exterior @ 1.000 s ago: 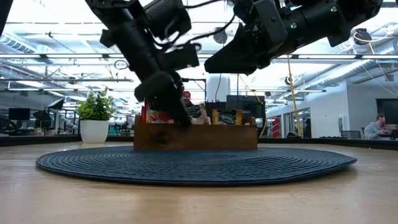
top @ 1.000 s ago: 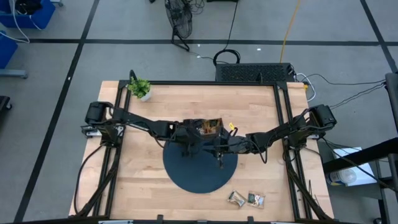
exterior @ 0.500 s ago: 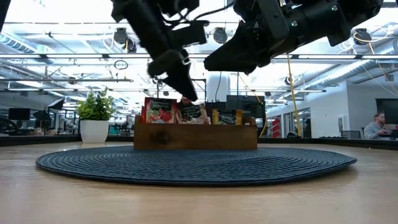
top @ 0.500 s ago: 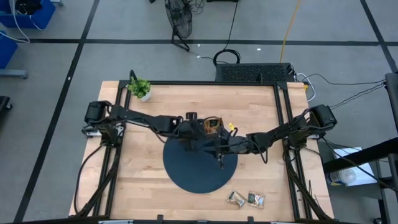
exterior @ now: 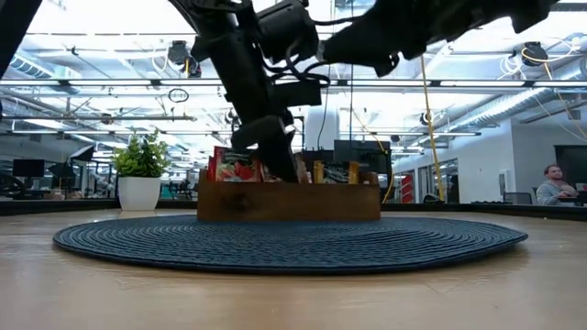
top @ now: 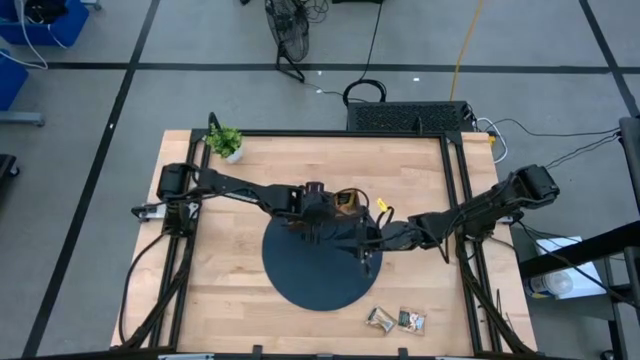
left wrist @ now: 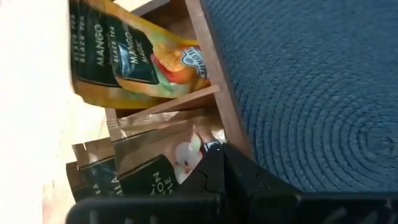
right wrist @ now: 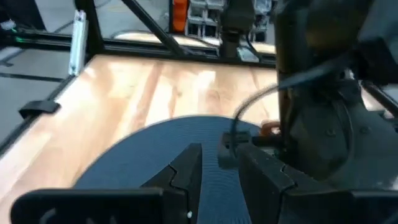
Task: Pick & Place Tea
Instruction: Put the top right brown tea bag into the middle section of the wooden organizer
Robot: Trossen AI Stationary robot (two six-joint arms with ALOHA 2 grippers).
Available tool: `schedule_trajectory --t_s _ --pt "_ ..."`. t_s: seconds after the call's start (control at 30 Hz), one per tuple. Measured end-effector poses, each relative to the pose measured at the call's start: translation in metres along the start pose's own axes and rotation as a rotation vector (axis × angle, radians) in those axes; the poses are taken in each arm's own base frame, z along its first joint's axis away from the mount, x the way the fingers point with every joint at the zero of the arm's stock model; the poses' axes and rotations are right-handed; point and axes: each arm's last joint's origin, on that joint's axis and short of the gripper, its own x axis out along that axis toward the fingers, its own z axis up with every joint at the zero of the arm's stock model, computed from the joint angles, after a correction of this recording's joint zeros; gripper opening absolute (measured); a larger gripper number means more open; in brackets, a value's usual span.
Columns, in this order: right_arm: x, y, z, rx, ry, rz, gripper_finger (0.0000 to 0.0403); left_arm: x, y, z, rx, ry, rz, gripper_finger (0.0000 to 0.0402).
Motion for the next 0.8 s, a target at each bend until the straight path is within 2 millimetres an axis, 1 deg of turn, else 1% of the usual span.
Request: schedule_trajectory --t_s 0.17,0.4,0.6,0.7,0.8 --pt "0.0 0.002 -0.001 -0.013 0.01 0.005 0.0089 0.005 -0.001 -0.001 -0.001 0.01 -0.009 0.0001" --pt "0.0 0.002 -0.001 -0.005 0.009 0.005 0.0089 0.005 -0.002 -0.002 -0.004 0.018 -0.023 0.0001" --pt "0.0 0.002 -0.001 -0.001 0.011 0.004 0.0089 0.021 -0.009 -0.008 -0.041 0.057 -0.122 0.0001" --pt "0.0 0.001 -0.001 -0.001 0.01 0.004 0.0089 0.028 -0.015 -0.01 -0.043 0.078 -0.132 0.0001" --pt "0.0 0.002 -0.001 -0.001 0.01 0.005 0.0089 0.029 -0.018 -0.01 -0.049 0.089 -0.101 0.0001"
